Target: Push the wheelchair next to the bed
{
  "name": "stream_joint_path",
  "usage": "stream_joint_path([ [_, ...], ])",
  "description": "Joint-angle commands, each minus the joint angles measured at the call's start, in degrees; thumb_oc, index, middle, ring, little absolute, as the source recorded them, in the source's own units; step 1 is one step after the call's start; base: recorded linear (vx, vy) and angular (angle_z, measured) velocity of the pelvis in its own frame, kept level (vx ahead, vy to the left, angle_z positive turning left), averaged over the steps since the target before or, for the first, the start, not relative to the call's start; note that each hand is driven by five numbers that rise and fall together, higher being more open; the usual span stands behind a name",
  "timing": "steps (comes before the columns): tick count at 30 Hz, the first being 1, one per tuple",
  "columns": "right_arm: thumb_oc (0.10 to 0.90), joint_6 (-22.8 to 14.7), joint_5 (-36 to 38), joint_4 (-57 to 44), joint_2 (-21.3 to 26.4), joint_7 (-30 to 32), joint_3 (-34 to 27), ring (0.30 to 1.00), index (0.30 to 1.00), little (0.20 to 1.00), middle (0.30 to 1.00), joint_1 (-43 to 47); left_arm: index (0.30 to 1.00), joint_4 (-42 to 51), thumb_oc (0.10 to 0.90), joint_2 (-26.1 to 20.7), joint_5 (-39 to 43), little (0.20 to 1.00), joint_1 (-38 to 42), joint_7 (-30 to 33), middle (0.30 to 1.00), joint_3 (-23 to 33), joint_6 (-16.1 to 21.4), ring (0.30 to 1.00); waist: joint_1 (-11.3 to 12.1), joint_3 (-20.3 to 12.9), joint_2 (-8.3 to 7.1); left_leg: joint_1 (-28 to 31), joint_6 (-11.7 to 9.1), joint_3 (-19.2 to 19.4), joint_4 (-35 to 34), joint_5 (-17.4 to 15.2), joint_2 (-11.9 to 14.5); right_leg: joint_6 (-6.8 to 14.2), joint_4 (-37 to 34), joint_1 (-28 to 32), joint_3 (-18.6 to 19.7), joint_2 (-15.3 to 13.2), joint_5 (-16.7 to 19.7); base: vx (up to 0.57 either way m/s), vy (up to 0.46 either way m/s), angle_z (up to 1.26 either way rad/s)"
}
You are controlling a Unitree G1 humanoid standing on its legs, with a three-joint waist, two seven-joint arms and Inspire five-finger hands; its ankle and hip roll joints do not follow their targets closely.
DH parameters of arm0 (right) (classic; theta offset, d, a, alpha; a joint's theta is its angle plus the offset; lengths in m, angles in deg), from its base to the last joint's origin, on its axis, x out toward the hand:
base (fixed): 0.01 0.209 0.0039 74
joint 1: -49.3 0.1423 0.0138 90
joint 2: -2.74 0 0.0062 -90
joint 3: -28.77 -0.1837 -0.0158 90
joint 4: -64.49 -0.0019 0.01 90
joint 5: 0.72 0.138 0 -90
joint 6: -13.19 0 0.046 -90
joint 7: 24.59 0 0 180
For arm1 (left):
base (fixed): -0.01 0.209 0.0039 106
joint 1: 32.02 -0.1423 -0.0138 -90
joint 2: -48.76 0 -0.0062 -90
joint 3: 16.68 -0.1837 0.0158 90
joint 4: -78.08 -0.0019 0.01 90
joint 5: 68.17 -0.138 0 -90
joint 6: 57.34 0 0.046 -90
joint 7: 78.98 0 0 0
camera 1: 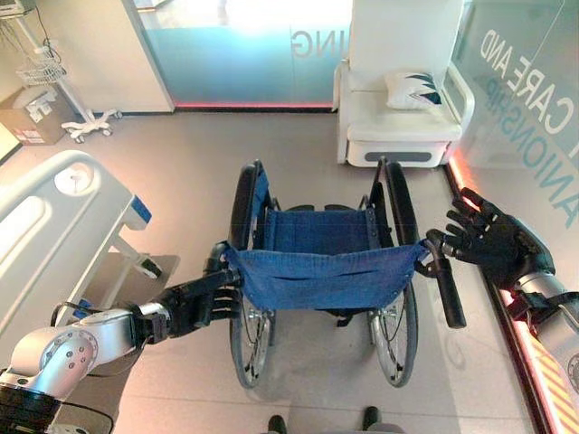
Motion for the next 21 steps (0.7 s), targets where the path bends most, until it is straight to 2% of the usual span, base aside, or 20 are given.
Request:
stream_joint_path([
  [1,0.8,-1.8,-7.5,-3.6,9.3,4.6,-0.1,0.9,0.9,0.9,0.9,8.3,0.3,2.4,0.4,-2.3,6.5,0.3,10.9,-0.7,0.3,0.9,7.7,0.3,-0.6,-2.1,1.07,0.4,0.2,1.6,0.4,-1.8,-0.9,-1.3,0.1,1.6,-1.0,2.5,-2.0,0.0,0.0,0.0],
  [3,0.8,1.2,-6.1,-3.6,11.0,4.5,0.8,0.9,0.9,0.9,0.9,8.9,0.3,2.7,0.4,-2.9,7.7,0.3,11.4,0.3,0.3,0.4,8.1,0.3,-0.4,-2.1,0.97,0.4,0.2,1.4,0.4,-1.8,-0.9,-1.3,0.1,1.7,-1.1,2.5,-2.0,0.0,0.0,0.0],
  [6,0.8,3.8,-5.0,-3.5,11.8,4.8,1.7,0.9,0.9,0.9,0.9,8.9,0.3,2.9,0.4,-3.0,8.0,0.3,11.2,0.8,0.3,0.0,8.4,0.3,-0.3,-2.1,0.89,0.6,0.2,1.3,0.4,-1.8,-1.0,-1.2,0.1,1.9,-1.3,2.4,-2.0,0.0,0.0,0.0],
  [7,0.8,5.5,-5.8,-3.2,11.9,4.8,2.7,0.9,0.9,0.9,0.9,8.9,0.3,2.8,0.4,-2.9,7.6,0.3,11.2,0.6,0.3,-0.4,8.8,0.3,-0.1,-2.0,0.87,0.6,0.3,1.2,0.4,-1.8,-1.0,-1.2,0.1,2.0,-1.3,2.4,-2.0,0.0,0.0,0.0],
  [11,0.8,7.9,-12.9,-2.4,12.3,5.6,3.4,0.9,0.9,0.9,0.9,7.8,0.3,3.4,0.4,-2.9,7.4,0.3,10.2,0.7,0.3,-0.8,10.0,0.3,0.0,-2.0,0.9,0.6,0.3,1.0,0.4,-1.7,-1.1,-1.2,0.1,2.1,-1.4,2.4,-1.9,0.0,0.0,0.0],
  [16,0.8,12.3,-17.0,-1.1,14.3,5.7,4.5,0.9,0.9,0.9,0.9,7.9,0.3,3.6,0.4,-3.5,7.5,0.3,9.9,0.9,0.3,-1.3,10.7,0.3,0.2,-1.9,0.84,0.8,0.3,0.9,0.4,-1.6,-1.0,-1.1,0.1,2.3,-1.6,2.3,-1.9,0.0,0.0,0.0],
  [21,0.8,14.0,-9.4,-0.4,14.3,6.5,7.1,0.9,0.9,0.9,0.9,9.3,0.3,4.3,0.4,-3.3,7.6,0.3,10.1,1.9,0.3,-2.6,11.8,0.3,0.5,-1.6,0.73,0.9,0.3,0.6,0.4,-1.4,-1.0,-1.1,0.1,2.6,-1.7,2.4,-1.9,0.0,0.0,0.0],
])
